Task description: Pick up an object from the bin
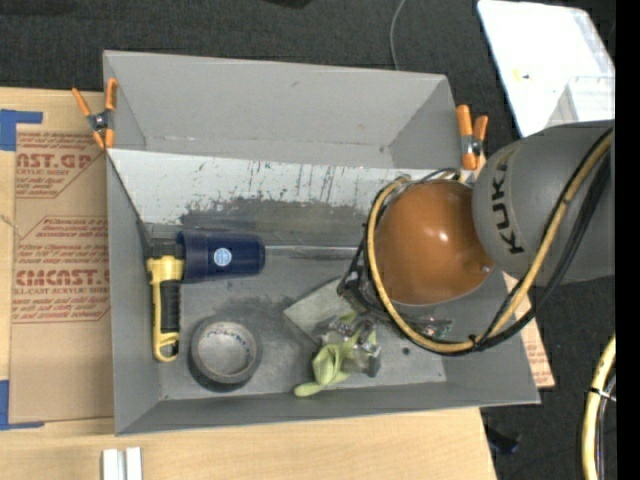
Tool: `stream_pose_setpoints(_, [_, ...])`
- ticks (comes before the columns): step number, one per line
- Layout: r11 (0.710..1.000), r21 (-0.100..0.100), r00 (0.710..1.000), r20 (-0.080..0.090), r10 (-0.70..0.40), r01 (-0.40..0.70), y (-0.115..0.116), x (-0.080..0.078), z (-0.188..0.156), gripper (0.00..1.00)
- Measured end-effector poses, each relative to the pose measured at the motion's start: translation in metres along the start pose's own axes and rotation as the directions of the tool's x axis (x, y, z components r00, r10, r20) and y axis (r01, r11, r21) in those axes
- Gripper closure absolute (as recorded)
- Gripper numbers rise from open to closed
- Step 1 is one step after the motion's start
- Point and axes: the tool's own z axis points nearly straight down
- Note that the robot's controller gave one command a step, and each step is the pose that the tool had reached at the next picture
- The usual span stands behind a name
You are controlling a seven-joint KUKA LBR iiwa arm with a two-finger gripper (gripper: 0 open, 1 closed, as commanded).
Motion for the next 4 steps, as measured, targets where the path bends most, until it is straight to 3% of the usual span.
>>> stream_pose_setpoints(1, [1.0, 0.008, 1.0, 0.007, 0.0, 0.0, -0.002, -0.002, -0.034, 1.0])
stream_pose_setpoints(2, [1.0, 0.008, 1.0, 0.008, 0.001, -0.001, -0.002, -0.003, -0.045, 1.0])
stream_pose_setpoints(3, [1.0, 0.008, 1.0, 0.008, 0.001, -0.001, -0.001, -0.003, -0.051, 1.0])
stream_pose_setpoints(4, [1.0, -0.002, 1.0, 0.001, 0.001, -0.001, 0.002, -0.002, -0.078, 1.0])
